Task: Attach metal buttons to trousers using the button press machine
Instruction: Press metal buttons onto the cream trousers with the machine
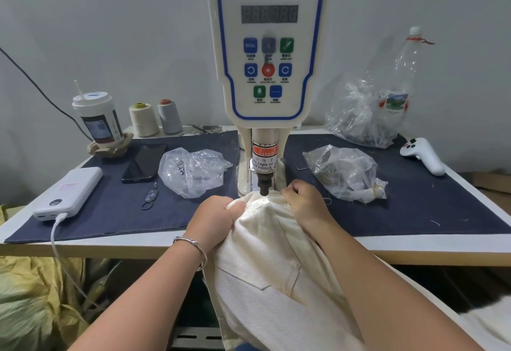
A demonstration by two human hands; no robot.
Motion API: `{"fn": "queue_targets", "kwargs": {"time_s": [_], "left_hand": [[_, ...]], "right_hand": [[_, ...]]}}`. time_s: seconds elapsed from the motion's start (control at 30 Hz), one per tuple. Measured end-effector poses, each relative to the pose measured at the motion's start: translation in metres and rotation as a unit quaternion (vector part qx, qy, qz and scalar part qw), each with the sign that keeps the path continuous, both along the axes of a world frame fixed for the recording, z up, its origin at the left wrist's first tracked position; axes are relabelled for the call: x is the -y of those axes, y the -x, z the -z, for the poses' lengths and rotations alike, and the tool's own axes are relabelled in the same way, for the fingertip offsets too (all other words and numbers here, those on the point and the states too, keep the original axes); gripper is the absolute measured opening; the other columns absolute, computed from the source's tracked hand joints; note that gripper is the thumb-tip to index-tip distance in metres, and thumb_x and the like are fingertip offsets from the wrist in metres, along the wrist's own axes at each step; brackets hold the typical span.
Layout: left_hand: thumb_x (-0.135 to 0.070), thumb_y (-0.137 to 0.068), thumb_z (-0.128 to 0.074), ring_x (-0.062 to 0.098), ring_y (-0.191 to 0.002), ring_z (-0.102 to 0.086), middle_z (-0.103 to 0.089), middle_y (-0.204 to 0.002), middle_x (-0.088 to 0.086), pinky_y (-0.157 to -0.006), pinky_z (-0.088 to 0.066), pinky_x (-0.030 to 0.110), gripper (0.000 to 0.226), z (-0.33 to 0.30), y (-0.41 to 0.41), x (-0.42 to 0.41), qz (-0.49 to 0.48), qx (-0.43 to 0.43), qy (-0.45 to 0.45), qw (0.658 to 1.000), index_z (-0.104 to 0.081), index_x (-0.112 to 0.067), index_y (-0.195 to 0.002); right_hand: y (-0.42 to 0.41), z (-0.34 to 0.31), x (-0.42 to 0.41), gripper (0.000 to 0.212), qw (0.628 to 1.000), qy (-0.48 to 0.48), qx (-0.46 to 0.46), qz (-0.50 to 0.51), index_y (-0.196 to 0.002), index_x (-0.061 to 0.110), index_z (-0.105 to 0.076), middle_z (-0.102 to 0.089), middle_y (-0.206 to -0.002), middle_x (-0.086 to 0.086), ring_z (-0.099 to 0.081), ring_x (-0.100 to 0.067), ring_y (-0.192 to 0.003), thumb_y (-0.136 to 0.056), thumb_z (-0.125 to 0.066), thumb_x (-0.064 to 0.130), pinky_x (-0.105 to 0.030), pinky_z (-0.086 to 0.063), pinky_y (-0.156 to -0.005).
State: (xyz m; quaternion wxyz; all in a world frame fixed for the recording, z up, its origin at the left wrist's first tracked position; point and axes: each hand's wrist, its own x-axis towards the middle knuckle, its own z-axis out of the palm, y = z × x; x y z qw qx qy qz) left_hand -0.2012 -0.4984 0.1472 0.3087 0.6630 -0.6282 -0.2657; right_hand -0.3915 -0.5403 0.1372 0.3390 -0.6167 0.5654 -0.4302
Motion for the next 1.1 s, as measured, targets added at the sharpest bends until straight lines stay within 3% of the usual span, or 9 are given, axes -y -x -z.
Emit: {"fn": "queue_targets", "kwargs": {"time_s": [0.33,0.5,0.87,1.0,1.1], "left_hand": [[-0.028,-0.094,-0.058,0.018,-0.062,-0.028,-0.031,-0.059,0.0,-0.061,-0.024,0.035,0.046,0.002,-0.002,0.003,0.005,-0.007,-0.01,1.0,-0.032,-0.016,-0.057],[-0.04,-0.089,-0.054,0.015,-0.059,-0.027,-0.03,-0.058,-0.002,-0.059,-0.024,0.033,0.045,0.001,-0.003,0.002,0.017,-0.001,0.0,1.0,-0.03,-0.018,-0.058],[-0.035,-0.096,-0.055,0.015,-0.057,-0.028,-0.032,-0.056,-0.003,-0.057,-0.023,0.033,0.05,0.003,-0.003,0.0,0.012,0.01,0.008,1.0,-0.03,-0.018,-0.056],[-0.051,-0.089,-0.047,0.013,-0.055,-0.03,-0.035,-0.056,-0.003,-0.055,-0.025,0.033,0.048,-0.004,0.002,-0.009,-0.005,-0.002,0.061,0.998,-0.034,-0.016,-0.059],[-0.037,-0.097,-0.055,0.009,-0.048,-0.027,-0.03,-0.049,-0.01,-0.047,-0.021,0.025,0.051,-0.01,0.004,-0.016,-0.043,-0.048,0.115,0.991,-0.03,-0.018,-0.057]], "right_hand": [[0.001,0.001,0.002,0.027,1.0,-0.003,-0.007,0.002,-0.063,0.013,-0.045,-0.041,-0.053,0.006,-0.035,-0.007,-0.051,-0.089,-0.054,0.011,-0.019,-0.029,-0.046],[0.001,0.001,0.002,0.033,1.0,-0.004,-0.003,0.003,-0.06,0.016,-0.042,-0.04,-0.051,0.009,-0.034,-0.002,-0.044,-0.09,-0.054,0.01,-0.017,-0.029,-0.045],[0.001,-0.001,-0.003,0.033,1.0,-0.01,0.005,0.003,-0.06,0.017,-0.044,-0.04,-0.051,0.01,-0.035,-0.004,-0.049,-0.09,-0.056,0.01,-0.016,-0.029,-0.045],[0.002,-0.022,-0.012,0.03,1.0,-0.009,0.016,0.022,-0.062,0.014,-0.046,-0.043,-0.056,0.006,-0.036,-0.005,-0.051,-0.088,-0.058,0.013,-0.017,-0.029,-0.046],[0.001,-0.055,-0.02,0.027,0.998,-0.046,-0.014,0.041,-0.061,0.013,-0.049,-0.048,-0.056,0.005,-0.039,-0.005,-0.049,-0.088,-0.054,0.017,-0.022,-0.032,-0.047]]}}
